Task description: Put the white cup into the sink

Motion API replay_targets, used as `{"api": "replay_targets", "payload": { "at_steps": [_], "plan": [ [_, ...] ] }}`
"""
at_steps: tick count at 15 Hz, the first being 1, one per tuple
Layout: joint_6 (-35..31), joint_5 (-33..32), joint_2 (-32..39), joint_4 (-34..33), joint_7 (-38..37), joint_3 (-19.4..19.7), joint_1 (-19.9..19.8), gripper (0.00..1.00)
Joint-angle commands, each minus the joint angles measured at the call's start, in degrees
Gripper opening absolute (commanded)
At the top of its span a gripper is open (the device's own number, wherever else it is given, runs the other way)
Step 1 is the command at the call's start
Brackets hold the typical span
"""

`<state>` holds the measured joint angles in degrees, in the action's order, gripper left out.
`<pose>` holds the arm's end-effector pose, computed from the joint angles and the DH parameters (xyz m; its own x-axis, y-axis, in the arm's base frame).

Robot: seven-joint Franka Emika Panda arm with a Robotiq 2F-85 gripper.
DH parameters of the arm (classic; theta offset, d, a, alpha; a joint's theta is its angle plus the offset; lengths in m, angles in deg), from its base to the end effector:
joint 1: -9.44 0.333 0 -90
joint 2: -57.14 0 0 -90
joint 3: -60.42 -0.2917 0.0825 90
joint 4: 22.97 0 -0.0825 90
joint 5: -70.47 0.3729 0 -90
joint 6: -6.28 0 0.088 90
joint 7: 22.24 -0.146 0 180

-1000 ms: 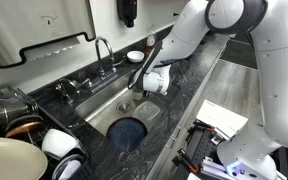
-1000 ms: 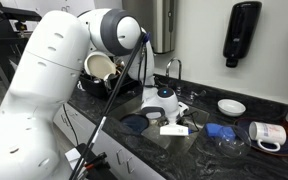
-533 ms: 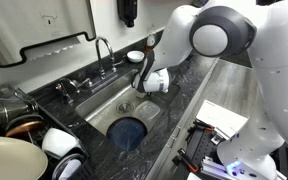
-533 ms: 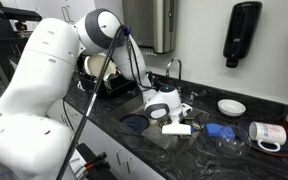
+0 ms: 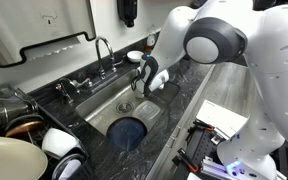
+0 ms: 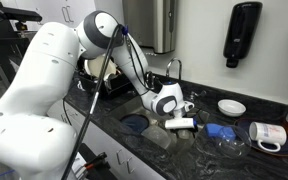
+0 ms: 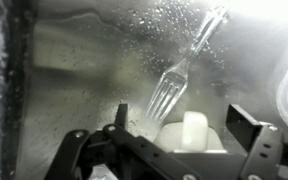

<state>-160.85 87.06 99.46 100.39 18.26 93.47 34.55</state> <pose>0.5441 -0.1221 0.0792 0.9059 0.4228 -0.0243 0.4069 -0.8530 0.3267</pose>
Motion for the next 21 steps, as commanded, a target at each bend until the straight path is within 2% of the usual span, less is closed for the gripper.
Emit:
{"api": "replay_targets", "payload": {
  "at_steps": [1,2,3,5,8,10,14,17,21],
  "plan": [
    [4.6,-16.2,-3.4,-2.3,-10.5,-4.9,-7.0,1.00],
    [5.4,-20.0,-4.1,-2.8,-13.0,-6.8,-9.0,1.00],
    [7.0,-22.3,-7.5,-2.1,-13.3,-10.3,-14.1,1.00],
    [10.0,-24.7,-10.6,-2.4,-13.8,-15.8,-20.7,1.00],
    [13.7,-23.8,-13.5,-3.3,-12.3,-23.6,-29.9,1.00],
    [15.7,-22.3,-14.9,-3.6,-11.0,-27.4,-34.2,1.00],
    [20.2,-20.8,-16.5,-3.7,-7.0,-32.0,-39.3,1.00],
    [24.1,-21.7,-19.8,-2.4,-3.8,-31.9,-40.4,1.00],
    [27.7,-16.0,-26.9,-1.2,5.2,-32.4,-43.9,1.00]
  ]
}}
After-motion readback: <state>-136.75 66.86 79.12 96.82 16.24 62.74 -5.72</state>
